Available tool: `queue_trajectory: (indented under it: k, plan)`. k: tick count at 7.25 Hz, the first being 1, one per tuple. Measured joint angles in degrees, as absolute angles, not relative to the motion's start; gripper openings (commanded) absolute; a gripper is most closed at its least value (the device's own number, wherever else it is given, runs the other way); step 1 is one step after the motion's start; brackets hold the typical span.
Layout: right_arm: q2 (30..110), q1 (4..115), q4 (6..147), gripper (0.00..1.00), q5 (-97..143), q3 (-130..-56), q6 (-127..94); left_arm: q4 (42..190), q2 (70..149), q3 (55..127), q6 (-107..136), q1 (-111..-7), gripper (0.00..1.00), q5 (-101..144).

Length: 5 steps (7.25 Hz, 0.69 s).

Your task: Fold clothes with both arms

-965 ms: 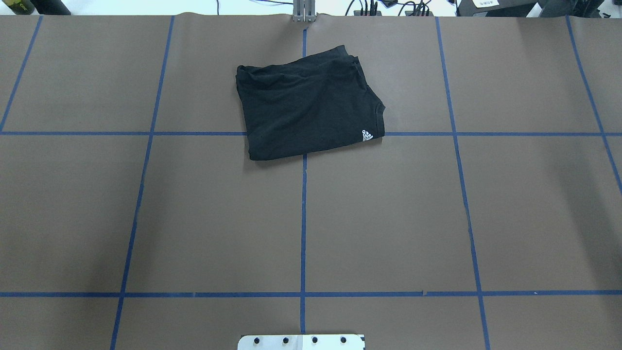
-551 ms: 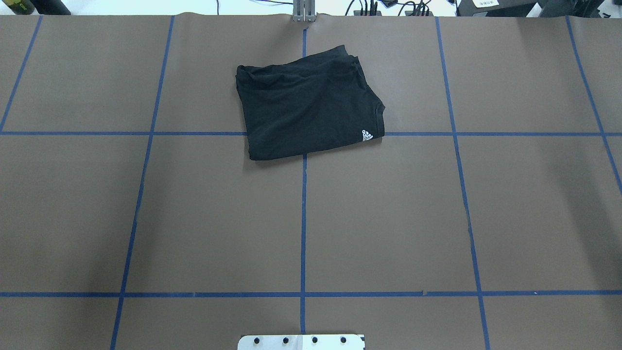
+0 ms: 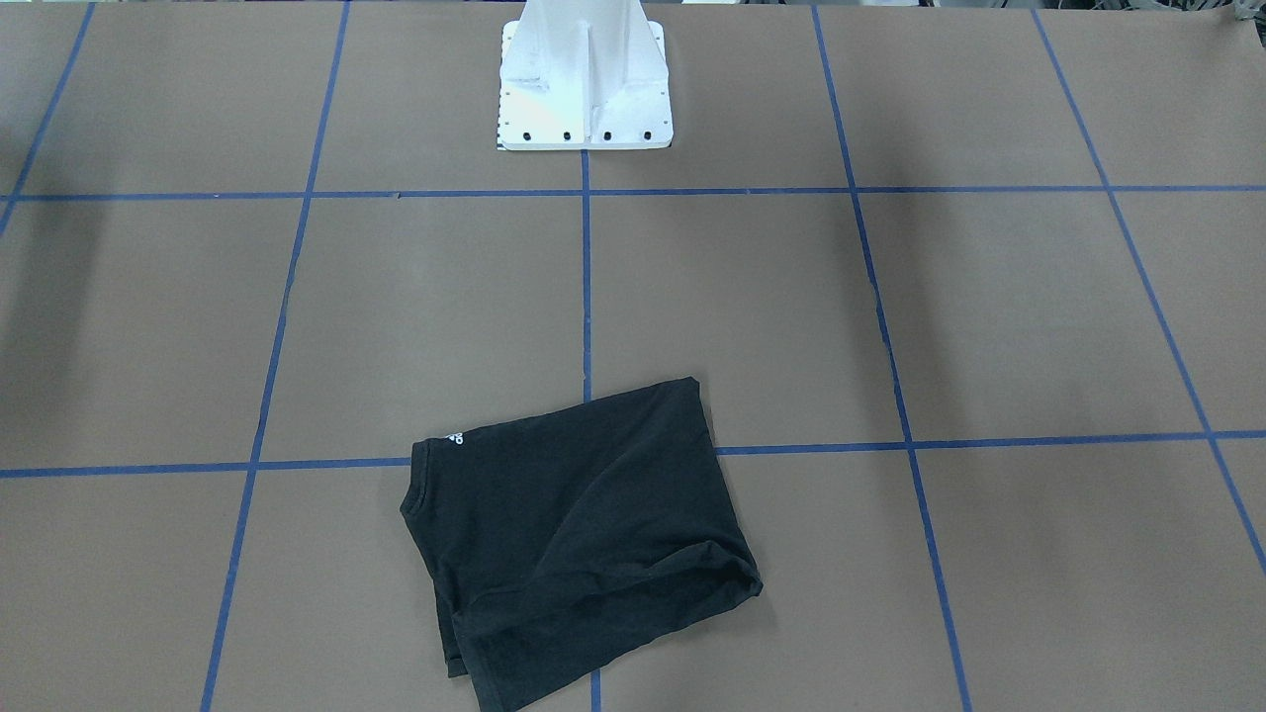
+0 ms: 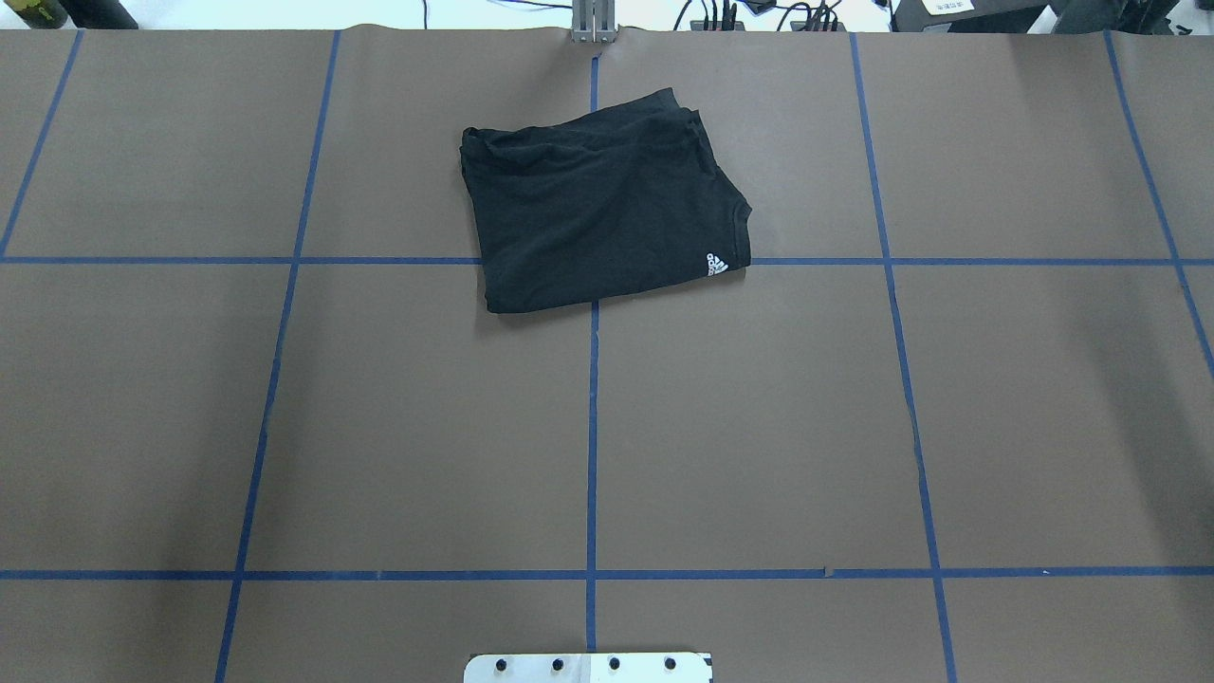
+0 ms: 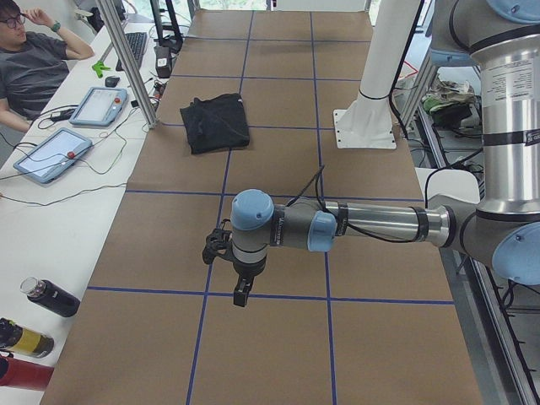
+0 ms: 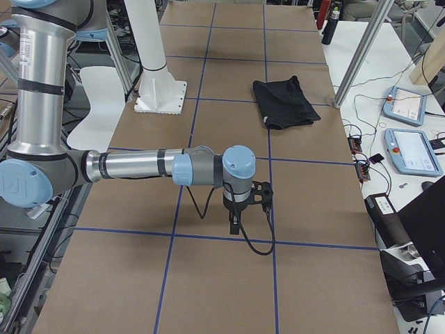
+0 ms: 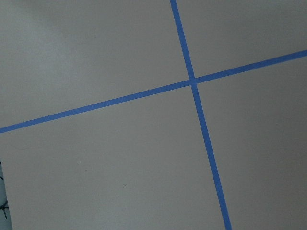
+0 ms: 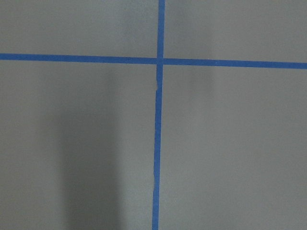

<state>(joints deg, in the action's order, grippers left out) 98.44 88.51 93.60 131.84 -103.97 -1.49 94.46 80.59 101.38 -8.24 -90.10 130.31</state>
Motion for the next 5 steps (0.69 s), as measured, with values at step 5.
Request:
queue_trajectory:
  k: [5]
  plan:
    - [98.44, 88.51, 93.60, 1.00, 131.91, -103.97, -1.49, 94.49, 79.63, 101.25, -8.35, -90.09, 1.00, 134.98]
